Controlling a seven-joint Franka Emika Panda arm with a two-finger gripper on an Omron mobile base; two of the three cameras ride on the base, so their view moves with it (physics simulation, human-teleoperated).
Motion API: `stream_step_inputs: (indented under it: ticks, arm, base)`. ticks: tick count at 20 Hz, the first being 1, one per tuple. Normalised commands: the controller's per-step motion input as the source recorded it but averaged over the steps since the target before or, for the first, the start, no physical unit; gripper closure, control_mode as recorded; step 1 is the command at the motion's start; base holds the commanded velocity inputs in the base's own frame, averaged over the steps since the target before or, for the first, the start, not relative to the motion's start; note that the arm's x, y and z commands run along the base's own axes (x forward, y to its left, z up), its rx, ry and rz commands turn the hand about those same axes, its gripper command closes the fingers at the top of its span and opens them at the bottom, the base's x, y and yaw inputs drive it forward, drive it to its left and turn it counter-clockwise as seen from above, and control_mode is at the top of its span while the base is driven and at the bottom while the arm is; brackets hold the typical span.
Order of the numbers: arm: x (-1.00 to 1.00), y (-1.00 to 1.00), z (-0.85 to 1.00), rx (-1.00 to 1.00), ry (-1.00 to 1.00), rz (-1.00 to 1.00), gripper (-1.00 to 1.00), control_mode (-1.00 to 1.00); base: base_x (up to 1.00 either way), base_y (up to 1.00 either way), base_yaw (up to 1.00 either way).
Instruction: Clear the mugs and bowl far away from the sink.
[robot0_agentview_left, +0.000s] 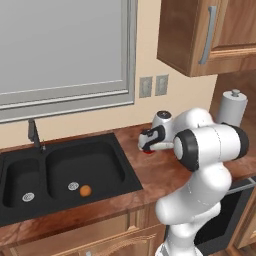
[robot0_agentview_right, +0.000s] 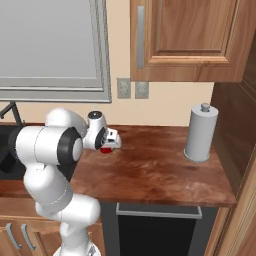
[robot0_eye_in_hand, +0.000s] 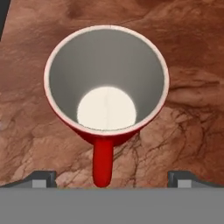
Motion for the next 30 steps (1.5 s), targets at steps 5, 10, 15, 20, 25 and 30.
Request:
stream_step_inputs:
  ticks: [5, 10, 15, 20, 25, 30]
  arm:
    - [0.37, 0.03, -0.04, 0.00, 0.00, -0.03, -1.00, -1.00]
    - [0.31, 0.02, -0.10, 0.00, 0.00, -0.03, -1.00, -1.00]
    - [0.05, 0.12, -0.11, 0.00, 0.00, -0.01, -1.00, -1.00]
    - [0.00, 0.15, -0.06, 0.01, 0.00, 0.00, 1.00, -1.00]
    - [0.00, 0.00, 0.00, 0.00, 0.00, 0.00, 1.00, -1.00]
    - [-0.01, 0.00, 0.00, 0.00, 0.00, 0.00, 1.00, -1.00]
  base:
    - [0.00, 0.00, 0.00]
    - [0.00, 0.00, 0.00]
    - [0.00, 0.00, 0.00]
    - [0.00, 0.00, 0.00]
    - [0.00, 0.00, 0.00]
    - [0.00, 0.00, 0.00]
